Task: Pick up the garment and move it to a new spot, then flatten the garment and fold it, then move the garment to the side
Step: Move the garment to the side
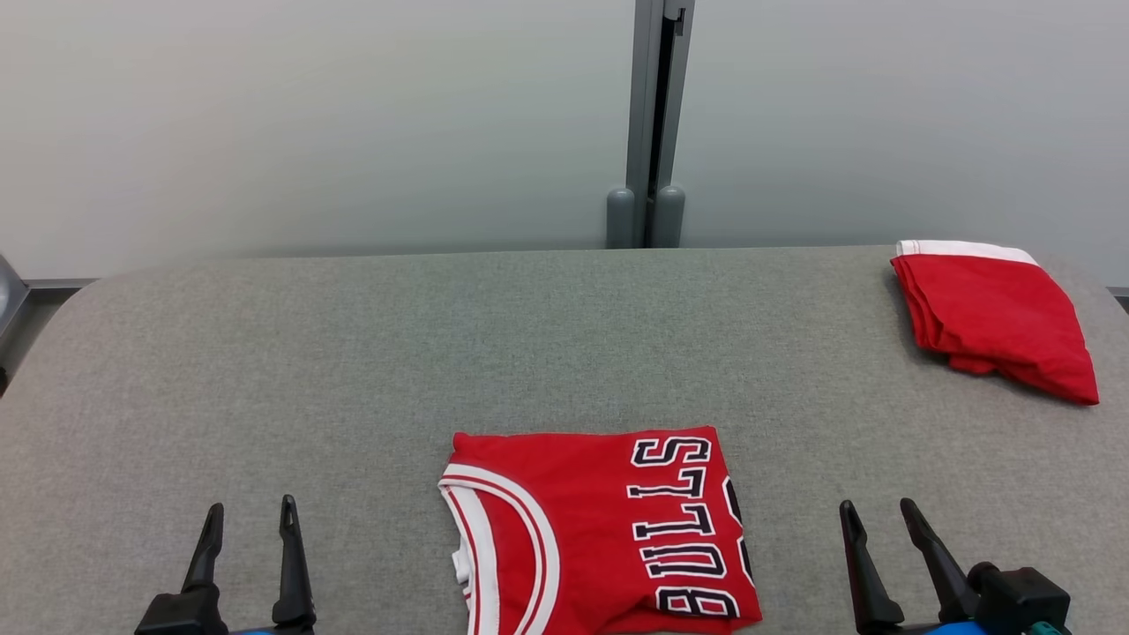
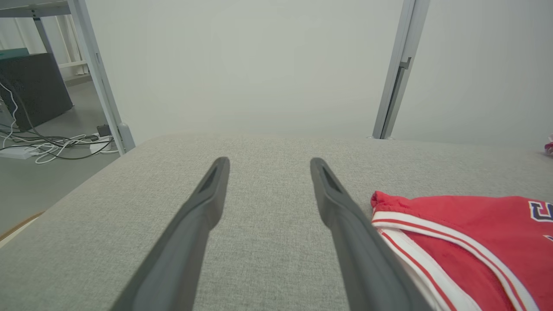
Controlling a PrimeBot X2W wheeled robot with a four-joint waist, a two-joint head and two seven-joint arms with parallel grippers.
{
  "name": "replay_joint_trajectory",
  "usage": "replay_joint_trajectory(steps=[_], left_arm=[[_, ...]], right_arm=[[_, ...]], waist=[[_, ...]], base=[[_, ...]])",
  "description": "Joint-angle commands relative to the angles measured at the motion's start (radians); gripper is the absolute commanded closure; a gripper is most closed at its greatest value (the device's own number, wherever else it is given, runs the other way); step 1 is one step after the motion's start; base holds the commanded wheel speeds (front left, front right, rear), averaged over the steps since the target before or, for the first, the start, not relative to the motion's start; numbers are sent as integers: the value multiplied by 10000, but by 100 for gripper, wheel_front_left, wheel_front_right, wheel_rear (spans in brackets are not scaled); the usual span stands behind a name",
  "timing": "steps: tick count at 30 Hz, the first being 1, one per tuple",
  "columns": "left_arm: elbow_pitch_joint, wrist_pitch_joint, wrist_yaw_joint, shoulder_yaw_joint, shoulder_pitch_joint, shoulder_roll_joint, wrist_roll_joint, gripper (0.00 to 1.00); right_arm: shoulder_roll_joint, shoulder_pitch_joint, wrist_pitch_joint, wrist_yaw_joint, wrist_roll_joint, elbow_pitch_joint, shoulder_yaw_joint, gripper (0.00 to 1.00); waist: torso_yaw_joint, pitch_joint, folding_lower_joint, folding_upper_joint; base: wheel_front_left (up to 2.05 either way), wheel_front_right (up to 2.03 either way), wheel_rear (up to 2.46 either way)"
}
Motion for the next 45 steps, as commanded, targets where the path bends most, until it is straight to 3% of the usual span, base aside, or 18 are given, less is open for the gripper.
replay_joint_trajectory(steps=[1, 14, 24, 34, 45], left_arm=[[17, -40, -16, 3, -86, 0, 81, 0], [59, -40, -2, 77, -85, 12, 37, 0], [86, -40, -82, 58, -382, 8, 66, 0], [50, -40, -67, -29, -751, 3, 5, 0], [100, -40, 35, -60, -879, -7, -120, 0]], right_arm=[[10, 45, 16, 5, 0, -15, -10, 0], [8, -9, 259, 5, -137, 6, 112, 0], [6, -2332, 1088, 5, -380, 690, 858, 0], [-2, -3792, 2540, 5, -312, 2986, 1573, 0], [-3, -3656, 2146, 5, 334, 4924, 2561, 0]], waist=[[5, -1, 1, 0], [-30, 16, 1, 0], [32, 274, 1, 0], [351, 849, 1, 0], [290, 1098, 1, 0]], base=[[0, 0, 0], [0, 0, 0], [0, 0, 0], [0, 0, 0], [0, 0, 0]])
